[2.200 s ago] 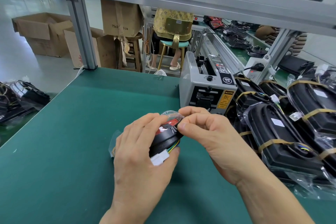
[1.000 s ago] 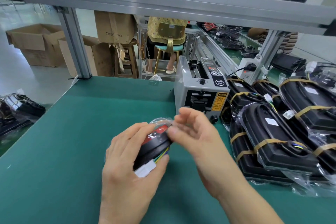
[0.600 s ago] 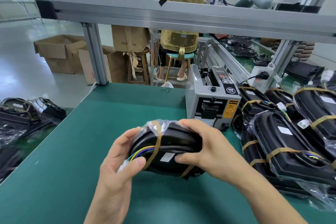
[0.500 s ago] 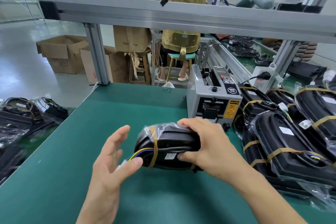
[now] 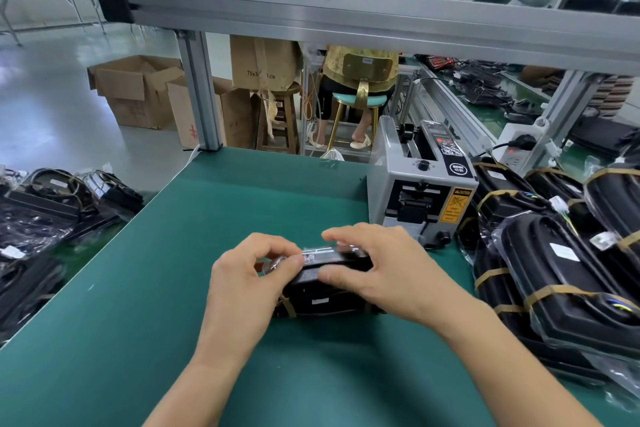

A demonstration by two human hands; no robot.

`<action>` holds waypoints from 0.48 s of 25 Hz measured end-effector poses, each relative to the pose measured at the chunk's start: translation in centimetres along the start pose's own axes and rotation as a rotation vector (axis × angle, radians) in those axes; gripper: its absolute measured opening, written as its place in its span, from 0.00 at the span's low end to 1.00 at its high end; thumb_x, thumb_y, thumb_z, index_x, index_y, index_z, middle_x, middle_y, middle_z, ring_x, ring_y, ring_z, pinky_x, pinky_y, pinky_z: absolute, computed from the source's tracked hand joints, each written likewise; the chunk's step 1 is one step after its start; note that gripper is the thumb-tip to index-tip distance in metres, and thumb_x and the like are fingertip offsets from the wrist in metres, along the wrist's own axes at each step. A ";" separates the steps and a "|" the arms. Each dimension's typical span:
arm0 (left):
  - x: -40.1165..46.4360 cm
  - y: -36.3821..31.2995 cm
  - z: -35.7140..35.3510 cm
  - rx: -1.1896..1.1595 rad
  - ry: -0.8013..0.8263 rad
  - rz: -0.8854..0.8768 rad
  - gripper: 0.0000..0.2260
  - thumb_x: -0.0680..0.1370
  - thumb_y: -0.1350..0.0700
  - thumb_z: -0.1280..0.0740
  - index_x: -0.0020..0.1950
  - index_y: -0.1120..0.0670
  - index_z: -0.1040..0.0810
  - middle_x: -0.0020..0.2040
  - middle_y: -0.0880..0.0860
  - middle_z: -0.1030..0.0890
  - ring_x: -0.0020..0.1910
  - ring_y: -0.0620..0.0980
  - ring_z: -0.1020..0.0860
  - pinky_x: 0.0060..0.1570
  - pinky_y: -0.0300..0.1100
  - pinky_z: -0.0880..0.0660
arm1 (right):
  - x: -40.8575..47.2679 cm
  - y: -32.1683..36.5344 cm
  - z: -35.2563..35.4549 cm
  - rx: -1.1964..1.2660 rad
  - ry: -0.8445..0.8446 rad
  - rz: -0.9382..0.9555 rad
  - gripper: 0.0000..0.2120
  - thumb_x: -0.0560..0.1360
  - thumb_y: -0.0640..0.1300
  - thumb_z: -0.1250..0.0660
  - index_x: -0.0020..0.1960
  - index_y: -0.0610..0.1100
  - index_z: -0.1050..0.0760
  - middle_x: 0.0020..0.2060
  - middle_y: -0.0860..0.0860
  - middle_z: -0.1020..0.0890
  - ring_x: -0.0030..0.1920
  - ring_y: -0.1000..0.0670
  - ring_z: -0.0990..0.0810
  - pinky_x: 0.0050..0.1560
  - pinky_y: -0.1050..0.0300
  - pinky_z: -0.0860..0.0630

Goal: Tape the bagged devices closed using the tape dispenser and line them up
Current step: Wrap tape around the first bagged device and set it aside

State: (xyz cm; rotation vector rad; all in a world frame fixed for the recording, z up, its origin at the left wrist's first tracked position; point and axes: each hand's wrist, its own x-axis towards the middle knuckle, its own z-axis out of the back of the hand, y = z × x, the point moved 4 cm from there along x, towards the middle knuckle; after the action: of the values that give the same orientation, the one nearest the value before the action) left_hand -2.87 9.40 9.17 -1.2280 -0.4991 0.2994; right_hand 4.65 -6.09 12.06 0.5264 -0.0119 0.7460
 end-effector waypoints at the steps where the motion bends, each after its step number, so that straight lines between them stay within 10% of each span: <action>1: 0.0 0.0 -0.1 -0.008 0.003 0.008 0.09 0.72 0.60 0.28 0.37 0.47 0.19 0.38 0.44 0.18 0.39 0.49 0.21 0.42 0.47 0.25 | 0.1 -0.1 0.2 0.068 -0.027 -0.013 0.20 0.71 0.59 0.30 0.61 0.55 0.22 0.53 0.59 0.20 0.55 0.57 0.24 0.63 0.54 0.33; 12: 0.5 0.5 -0.6 0.001 0.006 -0.029 0.13 0.75 0.67 0.34 0.40 0.49 0.25 0.35 0.46 0.22 0.33 0.45 0.27 0.37 0.35 0.30 | 1.4 -0.5 0.3 0.278 0.006 -0.280 0.04 0.69 0.48 0.27 0.35 0.51 0.18 0.32 0.57 0.17 0.39 0.55 0.20 0.50 0.51 0.22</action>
State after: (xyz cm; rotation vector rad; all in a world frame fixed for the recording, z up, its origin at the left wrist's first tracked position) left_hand -2.11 9.35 8.61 -1.2190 -0.5111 0.2709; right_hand 6.11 -5.63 12.36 0.7729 0.1698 0.4769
